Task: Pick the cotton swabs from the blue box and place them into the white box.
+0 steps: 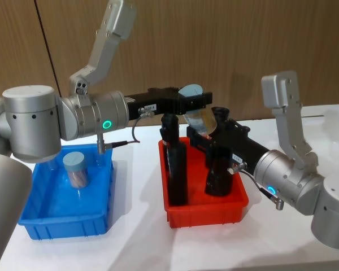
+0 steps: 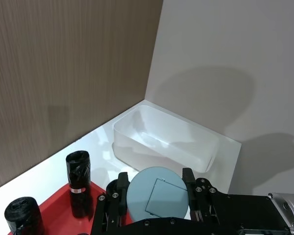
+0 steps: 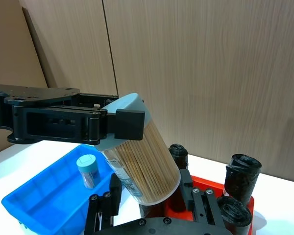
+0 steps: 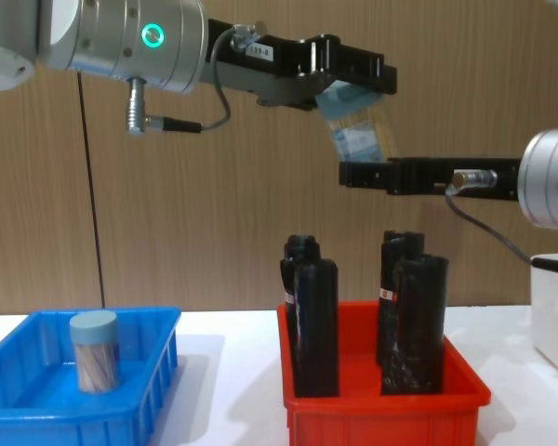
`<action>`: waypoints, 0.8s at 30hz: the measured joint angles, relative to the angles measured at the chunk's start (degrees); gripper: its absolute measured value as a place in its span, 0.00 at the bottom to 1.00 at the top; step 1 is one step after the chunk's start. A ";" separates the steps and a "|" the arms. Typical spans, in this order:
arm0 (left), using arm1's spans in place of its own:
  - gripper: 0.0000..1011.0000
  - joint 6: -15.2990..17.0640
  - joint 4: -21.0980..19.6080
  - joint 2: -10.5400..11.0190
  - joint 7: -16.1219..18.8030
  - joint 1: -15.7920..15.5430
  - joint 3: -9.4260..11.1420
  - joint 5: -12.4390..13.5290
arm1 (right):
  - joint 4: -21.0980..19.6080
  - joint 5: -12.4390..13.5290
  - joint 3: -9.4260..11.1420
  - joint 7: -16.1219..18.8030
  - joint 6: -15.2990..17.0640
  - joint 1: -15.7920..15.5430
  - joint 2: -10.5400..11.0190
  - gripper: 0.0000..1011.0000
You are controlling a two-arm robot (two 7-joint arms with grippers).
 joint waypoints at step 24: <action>0.67 -0.13 -0.03 0.00 0.01 0.00 -0.06 -0.08 | 0.73 0.16 0.07 -0.15 -1.40 0.62 -0.03 0.66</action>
